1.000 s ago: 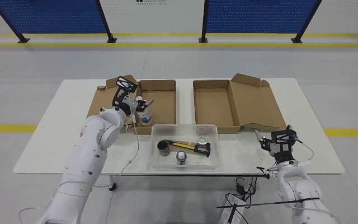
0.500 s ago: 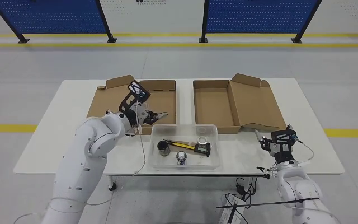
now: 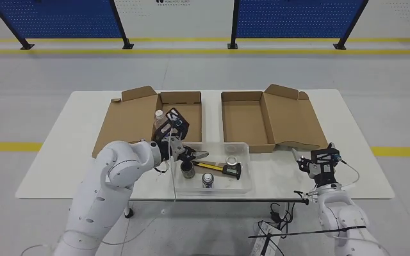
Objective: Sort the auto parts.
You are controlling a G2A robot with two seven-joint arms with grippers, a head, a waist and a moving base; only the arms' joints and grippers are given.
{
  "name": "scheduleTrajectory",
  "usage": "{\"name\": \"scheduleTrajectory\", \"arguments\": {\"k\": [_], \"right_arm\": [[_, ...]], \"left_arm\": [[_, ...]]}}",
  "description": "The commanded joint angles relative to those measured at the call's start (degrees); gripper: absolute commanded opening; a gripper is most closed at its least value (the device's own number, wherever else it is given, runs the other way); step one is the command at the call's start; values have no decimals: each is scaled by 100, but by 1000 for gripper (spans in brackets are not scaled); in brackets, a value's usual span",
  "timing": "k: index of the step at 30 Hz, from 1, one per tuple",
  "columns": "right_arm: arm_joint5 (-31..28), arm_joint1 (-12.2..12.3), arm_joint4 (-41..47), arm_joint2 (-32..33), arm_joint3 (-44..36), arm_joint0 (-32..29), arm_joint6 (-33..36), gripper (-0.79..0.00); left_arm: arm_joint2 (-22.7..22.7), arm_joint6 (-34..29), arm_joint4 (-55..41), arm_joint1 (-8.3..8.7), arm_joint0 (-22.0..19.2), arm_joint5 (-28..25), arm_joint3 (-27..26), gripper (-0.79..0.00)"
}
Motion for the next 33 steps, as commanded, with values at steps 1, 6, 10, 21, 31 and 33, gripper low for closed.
{"name": "scheduleTrajectory", "arguments": {"k": [1,6,10,21,31,33], "right_arm": [[0,0,0,0,0,0,0,0],[0,0,0,0,0,0,0,0],[0,0,0,0,0,0,0,0],[0,0,0,0,0,0,0,0],[0,0,0,0,0,0,0,0],[0,0,0,0,0,0,0,0]], "left_arm": [[18,-54,-18,7,-35,-47,17,0],[18,-54,-18,7,-35,-47,17,0],[18,-54,-18,7,-35,-47,17,0],[199,97,25,-10,73,238,-33,0],[1032,-364,141,-79,183,933,-130,0],[1143,-429,158,-92,160,1047,-73,0]]}}
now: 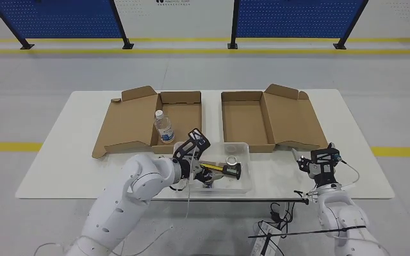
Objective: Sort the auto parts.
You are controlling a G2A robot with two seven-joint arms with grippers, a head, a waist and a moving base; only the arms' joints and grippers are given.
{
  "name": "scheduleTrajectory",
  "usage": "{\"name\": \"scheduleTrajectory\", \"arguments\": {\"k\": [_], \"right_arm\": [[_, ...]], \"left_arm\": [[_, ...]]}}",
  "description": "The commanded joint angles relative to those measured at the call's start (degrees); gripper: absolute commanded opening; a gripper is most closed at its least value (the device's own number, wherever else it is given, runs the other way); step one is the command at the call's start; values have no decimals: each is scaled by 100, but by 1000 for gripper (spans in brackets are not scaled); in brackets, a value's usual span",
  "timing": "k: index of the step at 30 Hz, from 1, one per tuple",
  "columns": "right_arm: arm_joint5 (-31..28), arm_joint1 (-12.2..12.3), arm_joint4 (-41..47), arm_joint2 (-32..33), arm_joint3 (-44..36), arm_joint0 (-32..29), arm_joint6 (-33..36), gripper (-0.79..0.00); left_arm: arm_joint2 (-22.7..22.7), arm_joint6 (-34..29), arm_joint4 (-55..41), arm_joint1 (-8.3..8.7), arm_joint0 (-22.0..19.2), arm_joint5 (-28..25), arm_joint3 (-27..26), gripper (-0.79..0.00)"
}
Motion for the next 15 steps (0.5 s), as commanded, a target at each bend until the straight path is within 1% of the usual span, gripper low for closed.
{"name": "scheduleTrajectory", "arguments": {"k": [1,8,15], "right_arm": [[0,0,0,0,0,0,0,0],[0,0,0,0,0,0,0,0],[0,0,0,0,0,0,0,0]], "left_arm": [[125,-83,22,-12,-24,93,62,0],[392,-424,28,-32,-153,185,263,0],[507,-596,-4,-39,-256,297,413,0]]}}
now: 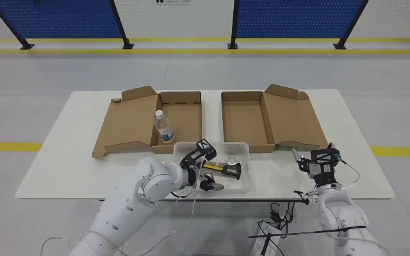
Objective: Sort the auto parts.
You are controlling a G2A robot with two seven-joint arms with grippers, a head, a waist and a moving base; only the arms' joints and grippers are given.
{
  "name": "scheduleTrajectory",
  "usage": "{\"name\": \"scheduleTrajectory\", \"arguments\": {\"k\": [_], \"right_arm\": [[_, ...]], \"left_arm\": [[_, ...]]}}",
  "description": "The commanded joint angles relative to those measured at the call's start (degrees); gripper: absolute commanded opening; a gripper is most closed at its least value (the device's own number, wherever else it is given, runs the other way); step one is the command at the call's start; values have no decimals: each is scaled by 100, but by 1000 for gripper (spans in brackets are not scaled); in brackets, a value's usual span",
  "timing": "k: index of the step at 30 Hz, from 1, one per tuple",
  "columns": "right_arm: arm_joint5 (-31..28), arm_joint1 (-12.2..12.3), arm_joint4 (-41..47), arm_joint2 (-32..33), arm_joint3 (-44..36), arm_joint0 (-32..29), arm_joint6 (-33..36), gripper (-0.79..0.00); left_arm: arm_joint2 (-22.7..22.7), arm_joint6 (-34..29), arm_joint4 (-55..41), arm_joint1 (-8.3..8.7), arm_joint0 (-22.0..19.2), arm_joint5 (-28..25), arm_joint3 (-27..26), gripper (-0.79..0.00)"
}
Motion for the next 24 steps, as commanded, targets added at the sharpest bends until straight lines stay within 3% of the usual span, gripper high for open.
{"name": "scheduleTrajectory", "arguments": {"k": [1,6,9,12,15,18,24], "right_arm": [[0,0,0,0,0,0,0,0],[0,0,0,0,0,0,0,0],[0,0,0,0,0,0,0,0],[0,0,0,0,0,0,0,0],[0,0,0,0,0,0,0,0],[0,0,0,0,0,0,0,0],[0,0,0,0,0,0,0,0]], "left_arm": [[29,-45,26,0,-31,40,50,0],[67,-140,10,2,-88,103,159,-6],[84,-141,16,4,-107,131,200,-95],[108,-160,38,7,-127,143,223,-117],[138,-182,57,9,-148,144,236,-231],[164,-200,98,11,-172,153,241,-262],[185,-188,95,14,-203,199,193,-246]]}}
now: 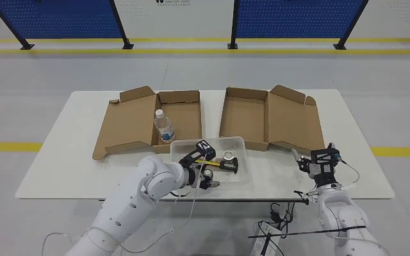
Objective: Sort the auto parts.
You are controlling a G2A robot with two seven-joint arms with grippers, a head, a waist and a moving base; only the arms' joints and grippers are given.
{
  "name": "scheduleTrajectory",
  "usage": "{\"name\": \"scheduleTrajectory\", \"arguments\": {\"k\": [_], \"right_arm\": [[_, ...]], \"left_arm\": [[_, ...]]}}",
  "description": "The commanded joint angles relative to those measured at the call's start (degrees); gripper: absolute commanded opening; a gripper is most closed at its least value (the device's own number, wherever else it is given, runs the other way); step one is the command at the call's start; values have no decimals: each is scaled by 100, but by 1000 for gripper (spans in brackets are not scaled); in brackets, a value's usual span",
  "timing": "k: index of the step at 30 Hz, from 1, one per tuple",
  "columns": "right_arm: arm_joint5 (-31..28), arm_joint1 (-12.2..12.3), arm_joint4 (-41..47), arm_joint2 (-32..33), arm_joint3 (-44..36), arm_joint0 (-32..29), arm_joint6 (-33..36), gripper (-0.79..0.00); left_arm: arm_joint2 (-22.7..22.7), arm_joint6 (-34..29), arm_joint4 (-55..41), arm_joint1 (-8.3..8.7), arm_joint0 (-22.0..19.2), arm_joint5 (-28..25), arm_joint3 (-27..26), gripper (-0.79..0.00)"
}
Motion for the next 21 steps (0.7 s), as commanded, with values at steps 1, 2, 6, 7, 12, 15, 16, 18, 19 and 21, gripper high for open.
{"name": "scheduleTrajectory", "arguments": {"k": [1,2,6,7,12,15,16,18,19,21], "right_arm": [[0,0,0,0,0,0,0,0],[0,0,0,0,0,0,0,0],[0,0,0,0,0,0,0,0],[0,0,0,0,0,0,0,0],[0,0,0,0,0,0,0,0],[0,0,0,0,0,0,0,0],[0,0,0,0,0,0,0,0],[0,0,0,0,0,0,0,0],[0,0,0,0,0,0,0,0],[0,0,0,0,0,0,0,0]], "left_arm": [[-8,19,-27,1,-10,24,-27,-240],[-8,23,-40,2,-15,23,-51,-228],[-21,30,-82,9,-15,34,-109,-203],[-32,38,-88,12,-16,40,-128,-203],[-102,132,-75,29,-17,65,-224,-219],[-128,215,-1,36,-22,91,-226,-289],[-125,229,24,38,-28,93,-213,-305],[-99,229,110,39,-49,83,-172,-329],[-75,231,149,38,-57,71,-147,-336],[-39,249,152,33,-60,68,-104,-329]]}}
